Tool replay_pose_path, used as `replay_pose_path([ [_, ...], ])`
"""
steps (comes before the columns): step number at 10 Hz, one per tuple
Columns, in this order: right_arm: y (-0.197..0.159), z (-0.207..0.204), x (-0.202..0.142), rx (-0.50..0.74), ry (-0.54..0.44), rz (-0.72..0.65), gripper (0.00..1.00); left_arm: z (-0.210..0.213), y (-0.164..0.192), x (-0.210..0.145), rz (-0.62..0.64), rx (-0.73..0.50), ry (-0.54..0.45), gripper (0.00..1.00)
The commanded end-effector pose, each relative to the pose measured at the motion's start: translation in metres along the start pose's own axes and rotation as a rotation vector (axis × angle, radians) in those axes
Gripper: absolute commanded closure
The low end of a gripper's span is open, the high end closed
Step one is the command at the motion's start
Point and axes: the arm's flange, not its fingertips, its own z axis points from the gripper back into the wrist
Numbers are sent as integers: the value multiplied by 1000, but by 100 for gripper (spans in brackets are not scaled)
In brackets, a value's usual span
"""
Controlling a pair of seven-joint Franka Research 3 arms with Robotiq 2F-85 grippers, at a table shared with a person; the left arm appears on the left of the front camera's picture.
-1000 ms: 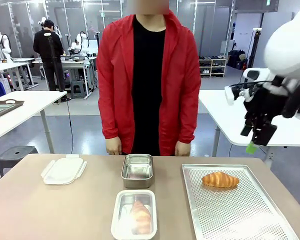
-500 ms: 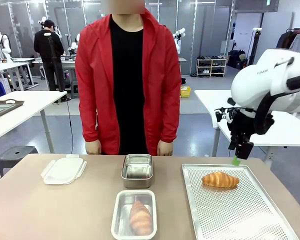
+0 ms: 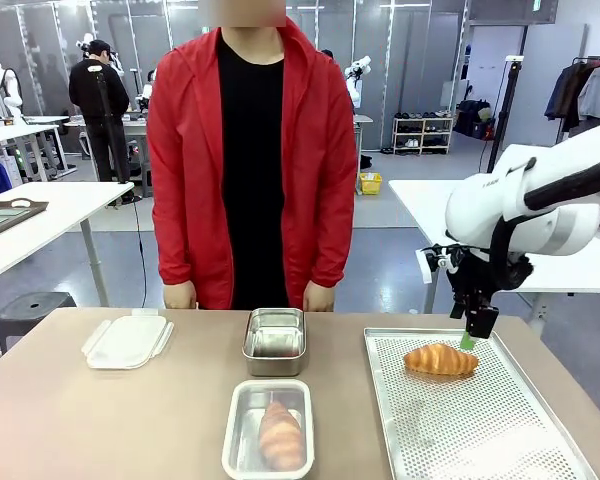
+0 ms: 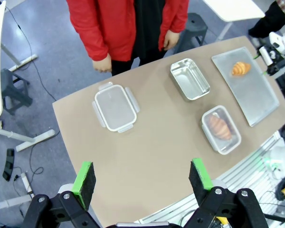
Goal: Place the bread into the airtight container.
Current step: Pick up a Butter Roll and place it into an empty Airtight Container.
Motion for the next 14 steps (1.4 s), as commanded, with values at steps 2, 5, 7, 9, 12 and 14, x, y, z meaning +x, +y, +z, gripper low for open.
replay_pose_path([
  [2, -21, -20, 5, -36, 22, 8, 5, 1, -1, -1, -3, -5, -2, 0],
  [5, -32, -50, 8, -8, 48, 13, 5, 1, -1, -1, -3, -5, -2, 0],
  [7, -36, -65, 11, -4, 63, 22, 5, 1, -1, -1, -3, -5, -2, 0],
  [9, -42, -77, 14, 29, 64, 16, 5, 1, -1, -1, -3, -5, -2, 0],
  [12, -50, -95, 16, 17, 85, 24, 5, 1, -1, -1, -3, -5, -2, 0],
  [14, -52, -103, 17, 20, 92, 25, 5, 1, -1, -1, -3, -5, -2, 0],
])
